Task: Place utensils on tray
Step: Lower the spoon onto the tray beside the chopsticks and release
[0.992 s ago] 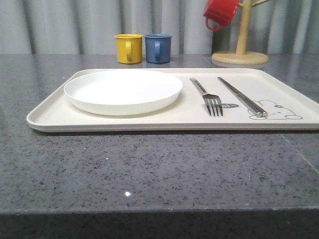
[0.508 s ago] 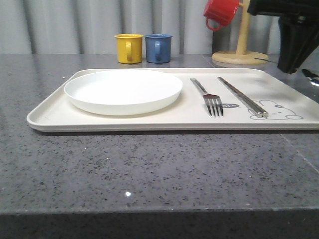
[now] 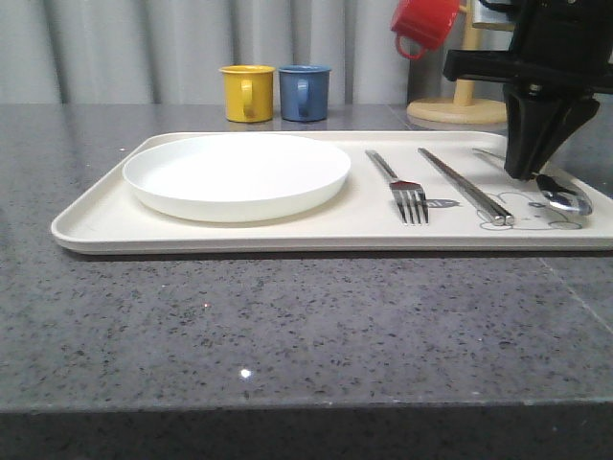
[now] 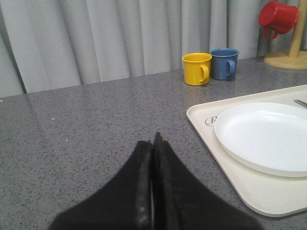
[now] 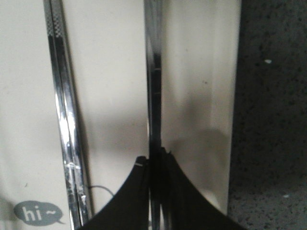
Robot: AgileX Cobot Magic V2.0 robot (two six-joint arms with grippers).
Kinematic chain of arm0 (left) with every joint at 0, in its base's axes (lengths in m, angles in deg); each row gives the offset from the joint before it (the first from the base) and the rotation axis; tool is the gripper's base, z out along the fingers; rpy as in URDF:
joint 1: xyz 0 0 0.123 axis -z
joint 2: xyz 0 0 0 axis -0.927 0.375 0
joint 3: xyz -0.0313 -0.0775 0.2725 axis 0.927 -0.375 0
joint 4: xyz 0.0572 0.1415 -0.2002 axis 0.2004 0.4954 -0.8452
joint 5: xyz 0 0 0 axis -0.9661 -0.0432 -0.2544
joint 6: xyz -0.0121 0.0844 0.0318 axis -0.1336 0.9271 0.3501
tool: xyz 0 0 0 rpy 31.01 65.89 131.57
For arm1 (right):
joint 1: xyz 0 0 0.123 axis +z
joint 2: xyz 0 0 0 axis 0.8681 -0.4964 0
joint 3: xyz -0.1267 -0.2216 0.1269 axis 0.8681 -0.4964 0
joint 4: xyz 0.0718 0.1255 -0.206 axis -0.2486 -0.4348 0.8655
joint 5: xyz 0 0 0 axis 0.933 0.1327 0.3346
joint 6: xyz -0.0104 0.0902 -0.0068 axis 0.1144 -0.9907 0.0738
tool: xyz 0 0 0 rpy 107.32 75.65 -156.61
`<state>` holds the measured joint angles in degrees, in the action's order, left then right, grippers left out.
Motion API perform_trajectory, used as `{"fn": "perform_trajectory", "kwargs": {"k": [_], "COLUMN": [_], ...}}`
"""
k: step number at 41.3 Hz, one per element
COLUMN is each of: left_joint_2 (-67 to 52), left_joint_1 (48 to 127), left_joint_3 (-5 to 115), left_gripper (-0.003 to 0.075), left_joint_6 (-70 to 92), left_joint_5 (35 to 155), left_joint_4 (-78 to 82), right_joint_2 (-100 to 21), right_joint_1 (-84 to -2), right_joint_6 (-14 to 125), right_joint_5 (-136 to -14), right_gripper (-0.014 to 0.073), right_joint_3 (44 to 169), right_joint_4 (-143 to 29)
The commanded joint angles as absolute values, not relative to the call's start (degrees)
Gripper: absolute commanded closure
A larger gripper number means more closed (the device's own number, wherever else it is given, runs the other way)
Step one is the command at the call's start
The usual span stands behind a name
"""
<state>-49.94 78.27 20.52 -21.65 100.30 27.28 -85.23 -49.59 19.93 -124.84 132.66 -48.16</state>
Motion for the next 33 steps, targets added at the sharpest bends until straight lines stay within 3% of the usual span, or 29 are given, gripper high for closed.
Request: {"fn": "perform_trajectory", "kwargs": {"k": [1, 11, 24, 33], "left_joint_2": [-49.48, -49.48, -49.48, -49.48], "left_joint_1": [78.19, 78.19, 78.19, 78.19], "left_joint_3": [22.13, 22.13, 22.13, 22.13], "left_gripper": [0.0739, 0.0739, 0.0739, 0.0739], "left_joint_6": [-22.1, -22.1, -22.1, -22.1], "left_joint_5": [95.41, 95.41, 95.41, 95.41], "left_joint_4": [26.78, 26.78, 26.78, 26.78], "right_joint_2": [-83.15, -83.23, -83.23, -81.52], "right_joint_1": [-49.57, -49.57, -49.57, -49.57], "right_joint_6": [19.97, 19.97, 19.97, 19.97], "right_joint_5": [-123.63, -123.55, -123.68, -123.38], "right_gripper": [0.0631, 0.0613, 0.0323, 0.0262], "right_joint_3": [134.12, 134.12, 134.12, 134.12], "right_joint_4": [-47.6, -47.5, -48.91, -49.11]}}
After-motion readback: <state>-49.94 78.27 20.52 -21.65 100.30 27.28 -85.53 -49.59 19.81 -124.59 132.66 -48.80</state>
